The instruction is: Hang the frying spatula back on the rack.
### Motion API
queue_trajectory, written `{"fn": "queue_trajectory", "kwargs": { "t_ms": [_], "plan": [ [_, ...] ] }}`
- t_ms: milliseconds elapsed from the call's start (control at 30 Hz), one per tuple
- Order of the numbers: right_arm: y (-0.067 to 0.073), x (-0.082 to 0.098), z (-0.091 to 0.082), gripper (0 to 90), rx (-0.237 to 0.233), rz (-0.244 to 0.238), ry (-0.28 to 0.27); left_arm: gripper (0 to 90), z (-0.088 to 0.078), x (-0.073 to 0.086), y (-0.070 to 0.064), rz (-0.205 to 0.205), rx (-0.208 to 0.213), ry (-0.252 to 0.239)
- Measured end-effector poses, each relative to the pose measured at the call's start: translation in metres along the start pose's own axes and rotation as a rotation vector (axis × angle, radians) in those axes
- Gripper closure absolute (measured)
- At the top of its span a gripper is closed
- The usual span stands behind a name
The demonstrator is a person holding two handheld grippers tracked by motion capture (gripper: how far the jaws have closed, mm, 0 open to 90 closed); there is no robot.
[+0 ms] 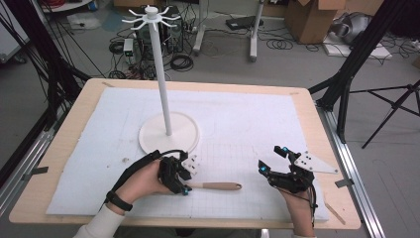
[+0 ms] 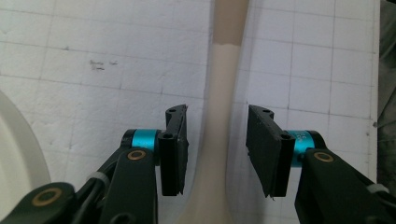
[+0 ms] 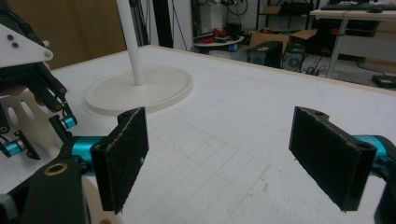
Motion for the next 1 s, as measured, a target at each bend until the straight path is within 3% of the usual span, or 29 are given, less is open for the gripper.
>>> {"fn": "queue_trajectory", "kwargs": {
  "t_ms": [433,633,700,933,1000],
  "plan": [
    [-0.001,0.0,0.001,18.7,-0.009,0.004,0.001,70.8,0.003,-0.006,0.001,0.0,0.018,0.052],
    [0.001,0.0,0.003,18.7,-0.019,0.0,0.006,75.5,0.003,-0.009,0.0,0.014,0.006,0.087],
    [0.002,0.0,0.003,18.7,-0.023,-0.006,0.005,77.7,0.003,-0.009,-0.002,0.034,0.007,0.081],
    [0.001,0.0,0.002,18.8,-0.023,-0.002,-0.002,77.9,0.001,-0.001,-0.003,0.028,-0.005,-0.011],
    [0.0,-0.001,0.001,18.8,-0.02,0.0,-0.008,77.9,-0.001,0.001,-0.003,0.02,-0.014,-0.056]
  ]
}}
Point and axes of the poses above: each handheld gripper's, and its own axes: z roughly forward along the jaws, x roughly out of its underside, y roughly to its left, the point moved 4 cm from there along z, roughly forward along the jaws, and after that the axes turned 5 degrees about x, right-handed, at the moved point
